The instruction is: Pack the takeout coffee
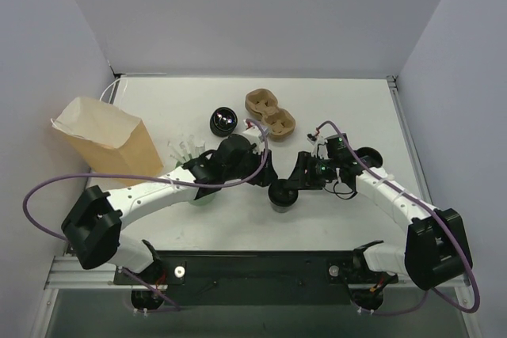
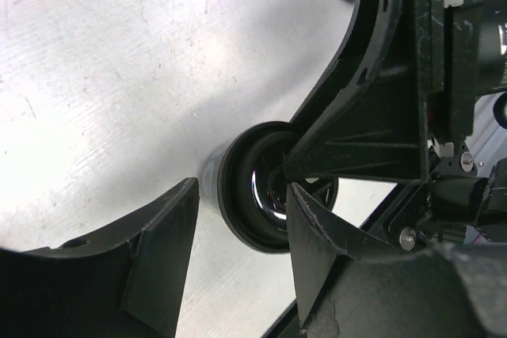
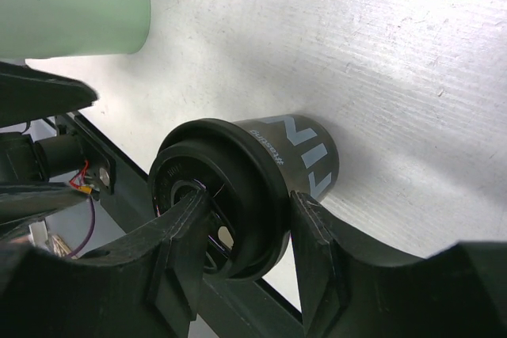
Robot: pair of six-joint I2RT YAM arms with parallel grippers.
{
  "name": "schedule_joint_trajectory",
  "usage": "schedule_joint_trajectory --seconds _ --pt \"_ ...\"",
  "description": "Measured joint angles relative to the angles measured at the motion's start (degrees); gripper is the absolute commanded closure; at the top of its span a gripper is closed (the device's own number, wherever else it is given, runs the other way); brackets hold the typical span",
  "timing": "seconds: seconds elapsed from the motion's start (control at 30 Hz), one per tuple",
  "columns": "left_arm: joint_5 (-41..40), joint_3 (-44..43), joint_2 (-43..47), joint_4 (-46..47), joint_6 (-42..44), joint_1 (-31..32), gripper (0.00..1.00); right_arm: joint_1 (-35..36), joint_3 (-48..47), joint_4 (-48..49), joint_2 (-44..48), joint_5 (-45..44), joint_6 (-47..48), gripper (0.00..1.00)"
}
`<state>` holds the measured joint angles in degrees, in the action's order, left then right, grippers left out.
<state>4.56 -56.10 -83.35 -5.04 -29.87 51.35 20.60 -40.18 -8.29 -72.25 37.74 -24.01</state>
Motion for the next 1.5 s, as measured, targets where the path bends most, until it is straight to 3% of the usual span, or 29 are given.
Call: schedule_joint_trajectory --seconds 0.23,0.7,0.8,0.97,1.07,1.5 --pt "-1.8 6.3 5.2 1.0 -6.2 2.4 0.46 0.0 1.2 0.7 1.5 -0.4 -0.2 0.61" --pt "-2.4 13.8 3.7 9.0 -15.8 4.4 0.46 -0.1 3.5 2.3 4.0 -1.8 -1.5 0.62" --pt "-2.4 14.3 3.6 10.0 -16.6 4.4 0.5 -0.3 3.9 2.8 4.4 -1.9 -1.6 0.62" --pt "-2.2 14.3 3.0 11.7 -18.7 4.5 0.67 -0.4 5.4 4.9 5.5 -2.2 -2.3 0.63" --pt "-2.5 14.8 2.6 13.2 -20.6 4.6 0.71 -0.8 7.3 7.0 6.8 -2.4 -3.0 0.63" --pt "-6.6 18.9 1.0 20.9 -28.3 5.7 0.78 -1.5 14.1 16.2 10.8 -3.1 -6.4 0.63"
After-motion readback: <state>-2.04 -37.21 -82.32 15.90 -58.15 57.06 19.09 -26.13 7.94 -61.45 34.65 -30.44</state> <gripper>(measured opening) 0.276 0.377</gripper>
